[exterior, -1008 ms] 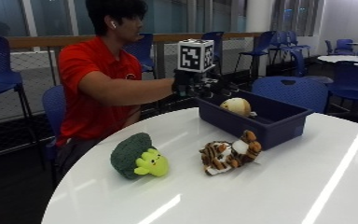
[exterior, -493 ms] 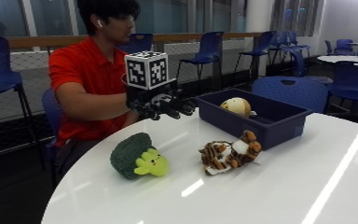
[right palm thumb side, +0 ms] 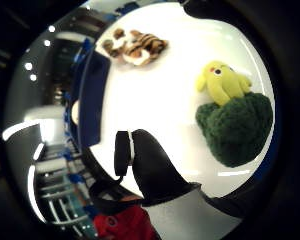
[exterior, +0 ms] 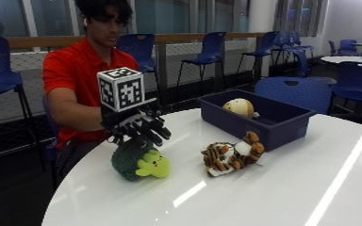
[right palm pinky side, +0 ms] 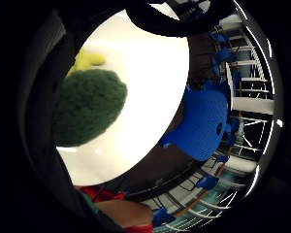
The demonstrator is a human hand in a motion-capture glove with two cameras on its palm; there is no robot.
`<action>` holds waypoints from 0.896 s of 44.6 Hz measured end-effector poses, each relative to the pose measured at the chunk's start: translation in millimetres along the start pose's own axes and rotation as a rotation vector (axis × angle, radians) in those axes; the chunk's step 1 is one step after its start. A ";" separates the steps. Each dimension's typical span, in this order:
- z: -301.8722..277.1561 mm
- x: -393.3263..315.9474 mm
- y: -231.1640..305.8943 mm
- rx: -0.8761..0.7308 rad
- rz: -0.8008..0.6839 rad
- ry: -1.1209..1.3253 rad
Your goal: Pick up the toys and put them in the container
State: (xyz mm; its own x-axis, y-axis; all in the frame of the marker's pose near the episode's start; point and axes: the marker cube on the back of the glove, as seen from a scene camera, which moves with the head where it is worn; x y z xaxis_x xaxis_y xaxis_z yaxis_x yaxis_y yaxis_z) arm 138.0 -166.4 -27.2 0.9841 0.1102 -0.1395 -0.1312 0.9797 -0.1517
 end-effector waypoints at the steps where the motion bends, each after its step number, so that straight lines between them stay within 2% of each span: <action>1: 3.4 2.9 -0.9 -0.008 0.006 -0.008; 14: 49.8 15.8 -11.2 -0.131 0.034 -0.042; 26: 69.8 7.4 -7.2 -0.200 0.007 0.091; 40: 70.4 8.9 -9.1 -0.175 -0.021 0.070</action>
State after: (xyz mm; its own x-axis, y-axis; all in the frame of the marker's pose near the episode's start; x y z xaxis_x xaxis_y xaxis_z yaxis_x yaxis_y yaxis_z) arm 156.4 -162.6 41.9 0.9769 0.0720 -0.2011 -0.1353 0.9370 -0.3219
